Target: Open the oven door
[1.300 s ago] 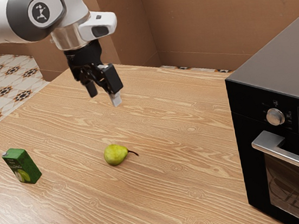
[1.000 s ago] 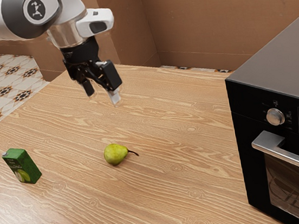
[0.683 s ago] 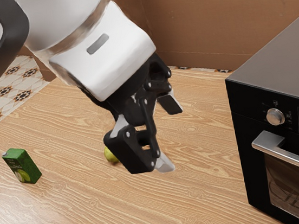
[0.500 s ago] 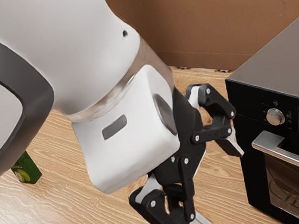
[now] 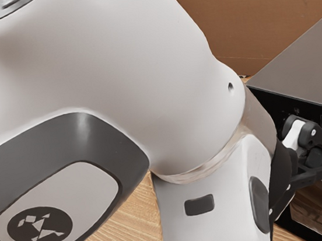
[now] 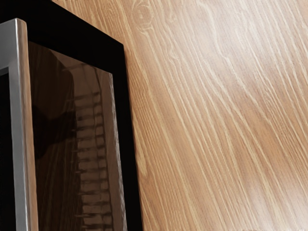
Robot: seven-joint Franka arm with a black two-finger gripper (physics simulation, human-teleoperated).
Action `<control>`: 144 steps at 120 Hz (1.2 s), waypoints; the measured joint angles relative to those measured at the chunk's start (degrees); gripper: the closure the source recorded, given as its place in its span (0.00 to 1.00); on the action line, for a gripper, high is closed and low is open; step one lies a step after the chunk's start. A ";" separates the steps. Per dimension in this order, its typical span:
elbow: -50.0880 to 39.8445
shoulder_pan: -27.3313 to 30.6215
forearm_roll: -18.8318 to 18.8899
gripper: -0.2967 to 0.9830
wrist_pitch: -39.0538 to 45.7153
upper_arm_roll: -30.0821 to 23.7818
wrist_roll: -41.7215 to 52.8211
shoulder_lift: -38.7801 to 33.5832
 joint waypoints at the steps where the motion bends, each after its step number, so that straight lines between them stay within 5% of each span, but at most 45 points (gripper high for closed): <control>1: 0.05 0.01 0.25 0.23 0.04 -0.11 -0.01 0.25; 43: 3.62 -0.32 8.69 0.23 1.38 -3.09 -1.55 9.94; 144: 6.40 -3.66 16.98 0.23 5.55 -3.06 -4.45 21.03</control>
